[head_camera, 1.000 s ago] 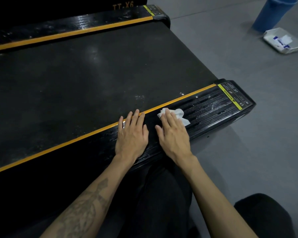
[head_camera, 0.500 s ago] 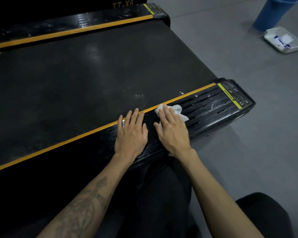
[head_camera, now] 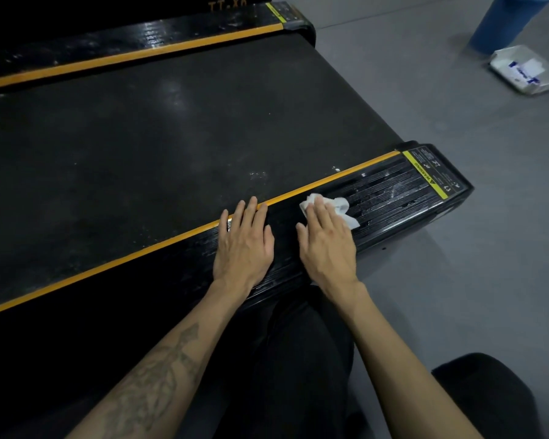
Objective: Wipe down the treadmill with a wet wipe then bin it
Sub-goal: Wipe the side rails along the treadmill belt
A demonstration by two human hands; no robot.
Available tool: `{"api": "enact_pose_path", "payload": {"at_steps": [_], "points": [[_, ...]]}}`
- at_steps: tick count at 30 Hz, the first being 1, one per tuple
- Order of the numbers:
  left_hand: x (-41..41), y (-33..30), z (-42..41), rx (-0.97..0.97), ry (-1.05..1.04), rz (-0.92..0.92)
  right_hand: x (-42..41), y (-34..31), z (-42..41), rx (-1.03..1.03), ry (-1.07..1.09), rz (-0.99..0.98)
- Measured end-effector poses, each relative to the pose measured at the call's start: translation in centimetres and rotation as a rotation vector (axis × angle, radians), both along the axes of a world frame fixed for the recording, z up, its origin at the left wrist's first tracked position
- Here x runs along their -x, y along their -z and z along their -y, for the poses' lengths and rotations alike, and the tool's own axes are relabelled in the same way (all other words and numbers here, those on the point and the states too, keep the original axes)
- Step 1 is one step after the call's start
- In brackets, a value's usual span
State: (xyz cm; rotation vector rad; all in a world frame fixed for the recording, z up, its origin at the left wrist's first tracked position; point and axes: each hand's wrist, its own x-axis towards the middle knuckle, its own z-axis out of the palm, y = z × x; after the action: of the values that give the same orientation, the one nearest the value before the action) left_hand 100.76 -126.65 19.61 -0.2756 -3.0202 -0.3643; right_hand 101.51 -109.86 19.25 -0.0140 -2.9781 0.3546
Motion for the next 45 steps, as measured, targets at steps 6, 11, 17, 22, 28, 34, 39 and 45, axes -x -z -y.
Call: {"api": "enact_pose_path", "payload": {"at_steps": [6, 11, 17, 22, 28, 34, 39, 45], "points": [[0.2, 0.1, 0.0, -0.023, 0.037, -0.013, 0.8, 0.2, -0.4, 0.004, -0.134, 0.002], [0.1, 0.2, 0.0, -0.028, 0.054, -0.028, -0.2, 0.0, -0.9, 0.009, 0.002, -0.013], [0.1, 0.0, -0.2, -0.038, 0.051, -0.031, 0.4, 0.1, -1.1, 0.008, -0.084, -0.035], [0.1, 0.1, -0.1, -0.029, 0.077, -0.044, -0.7, 0.3, -1.1, 0.010, 0.036, -0.021], [0.1, 0.0, -0.2, -0.015, 0.084, -0.045, 0.6, 0.2, -1.6, -0.008, -0.077, -0.006], [0.1, 0.0, -0.3, -0.018, 0.078, -0.042, -1.0, 0.3, -1.0, -0.036, 0.013, -0.016], [0.1, -0.2, -0.3, -0.026, 0.083, -0.037, 0.7, 0.4, -2.1, -0.040, -0.083, -0.059], [0.1, 0.0, -0.2, -0.041, 0.077, -0.047, -0.8, 0.3, -0.7, -0.051, -0.001, -0.021]]}}
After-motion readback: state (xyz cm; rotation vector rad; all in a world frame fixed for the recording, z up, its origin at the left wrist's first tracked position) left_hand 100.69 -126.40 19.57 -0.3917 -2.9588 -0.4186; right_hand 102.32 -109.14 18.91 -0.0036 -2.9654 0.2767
